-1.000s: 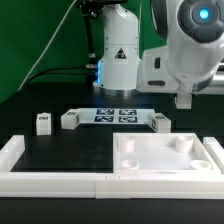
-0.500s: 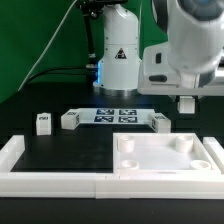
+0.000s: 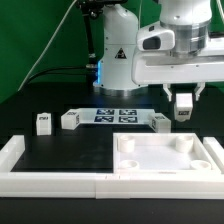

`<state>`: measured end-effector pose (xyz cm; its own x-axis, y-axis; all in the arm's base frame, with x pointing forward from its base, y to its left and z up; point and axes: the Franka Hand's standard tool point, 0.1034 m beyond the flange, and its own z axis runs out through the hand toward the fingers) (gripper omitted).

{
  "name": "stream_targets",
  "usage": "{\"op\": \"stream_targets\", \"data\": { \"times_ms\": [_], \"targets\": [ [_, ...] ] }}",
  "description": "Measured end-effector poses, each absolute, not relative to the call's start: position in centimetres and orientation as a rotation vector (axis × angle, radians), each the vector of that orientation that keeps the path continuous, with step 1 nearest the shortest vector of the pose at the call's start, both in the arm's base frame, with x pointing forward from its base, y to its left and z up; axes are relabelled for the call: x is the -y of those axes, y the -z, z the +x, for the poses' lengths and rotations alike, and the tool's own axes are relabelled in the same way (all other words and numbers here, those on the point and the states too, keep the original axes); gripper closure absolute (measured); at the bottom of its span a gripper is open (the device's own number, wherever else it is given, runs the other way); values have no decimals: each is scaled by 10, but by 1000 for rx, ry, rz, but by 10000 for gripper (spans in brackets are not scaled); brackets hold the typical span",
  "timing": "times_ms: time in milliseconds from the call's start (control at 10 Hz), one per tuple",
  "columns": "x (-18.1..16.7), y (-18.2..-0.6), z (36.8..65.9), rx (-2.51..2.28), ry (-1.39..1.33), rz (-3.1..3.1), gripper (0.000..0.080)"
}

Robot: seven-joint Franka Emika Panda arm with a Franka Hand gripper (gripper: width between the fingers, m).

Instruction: Assemble one leg

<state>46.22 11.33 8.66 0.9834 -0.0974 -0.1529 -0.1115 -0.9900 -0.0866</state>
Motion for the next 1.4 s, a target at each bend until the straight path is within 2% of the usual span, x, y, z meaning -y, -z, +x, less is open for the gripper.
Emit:
{"op": "stream_targets", "data": {
  "times_ms": [200,300,400,800,1300,1400],
  "targets": [
    [-117,-95,469,-151,135,-3032,508],
    [-118,-90,462,-137,190,-3029,508],
    [-112,-92,465,-68,166,-3040,508],
    [-99,-114,511,24,217,-3037,508],
    [-100,-111,512,33,412,-3019,508],
    [-102,-113,523,42,399,-3018,508]
  ]
}}
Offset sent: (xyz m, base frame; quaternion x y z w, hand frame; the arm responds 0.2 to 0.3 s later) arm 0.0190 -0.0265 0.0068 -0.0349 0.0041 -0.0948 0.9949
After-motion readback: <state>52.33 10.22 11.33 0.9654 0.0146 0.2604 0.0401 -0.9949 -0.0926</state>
